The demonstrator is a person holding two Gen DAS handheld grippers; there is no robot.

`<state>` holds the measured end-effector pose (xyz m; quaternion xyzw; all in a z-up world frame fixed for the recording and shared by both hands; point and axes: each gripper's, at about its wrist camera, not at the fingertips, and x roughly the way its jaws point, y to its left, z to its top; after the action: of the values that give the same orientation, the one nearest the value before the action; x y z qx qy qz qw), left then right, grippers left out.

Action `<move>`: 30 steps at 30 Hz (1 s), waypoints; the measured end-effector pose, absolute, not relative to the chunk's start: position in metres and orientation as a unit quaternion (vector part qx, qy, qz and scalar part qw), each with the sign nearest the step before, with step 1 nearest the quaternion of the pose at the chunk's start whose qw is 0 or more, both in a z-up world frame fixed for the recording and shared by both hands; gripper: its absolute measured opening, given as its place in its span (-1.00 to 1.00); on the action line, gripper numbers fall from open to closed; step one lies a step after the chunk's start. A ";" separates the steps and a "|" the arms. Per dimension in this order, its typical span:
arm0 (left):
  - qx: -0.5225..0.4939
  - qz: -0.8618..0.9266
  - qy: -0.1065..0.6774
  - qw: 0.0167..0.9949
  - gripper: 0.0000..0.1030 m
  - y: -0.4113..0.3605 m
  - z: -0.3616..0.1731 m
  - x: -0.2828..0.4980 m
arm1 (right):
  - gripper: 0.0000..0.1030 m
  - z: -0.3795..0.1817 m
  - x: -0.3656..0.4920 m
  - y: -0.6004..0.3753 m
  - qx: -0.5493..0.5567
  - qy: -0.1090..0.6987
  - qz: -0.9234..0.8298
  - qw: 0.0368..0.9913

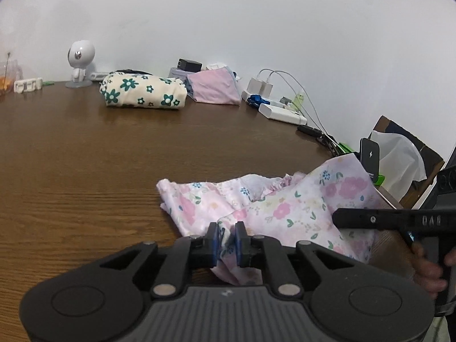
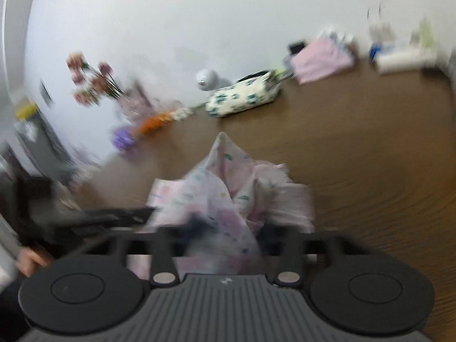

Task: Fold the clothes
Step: 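Pinch the folded shirt edge with both grippers and lift it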

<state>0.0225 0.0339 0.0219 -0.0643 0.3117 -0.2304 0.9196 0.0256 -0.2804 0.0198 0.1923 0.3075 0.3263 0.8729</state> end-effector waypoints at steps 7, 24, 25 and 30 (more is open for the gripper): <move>-0.071 -0.241 0.305 0.919 -0.82 0.042 0.027 0.009 | -0.78 -0.005 0.024 -0.296 0.422 0.342 0.410 0.733; -0.105 -0.268 0.308 0.907 0.17 0.039 0.032 0.009 | 0.21 0.041 -0.006 -0.307 0.265 0.304 0.254 0.879; -0.112 -0.275 0.315 0.902 0.13 0.037 0.031 0.011 | 0.12 0.039 0.002 -0.303 0.271 0.305 0.258 0.876; -0.114 -0.277 0.342 0.891 -0.82 0.029 0.030 0.016 | -0.81 0.008 0.026 -0.288 0.299 0.357 0.248 0.849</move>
<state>0.0157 0.0293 0.0299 -0.1136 0.3424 -0.2770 0.8906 0.0261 -0.2883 0.0080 0.2991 0.3573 0.2483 0.8492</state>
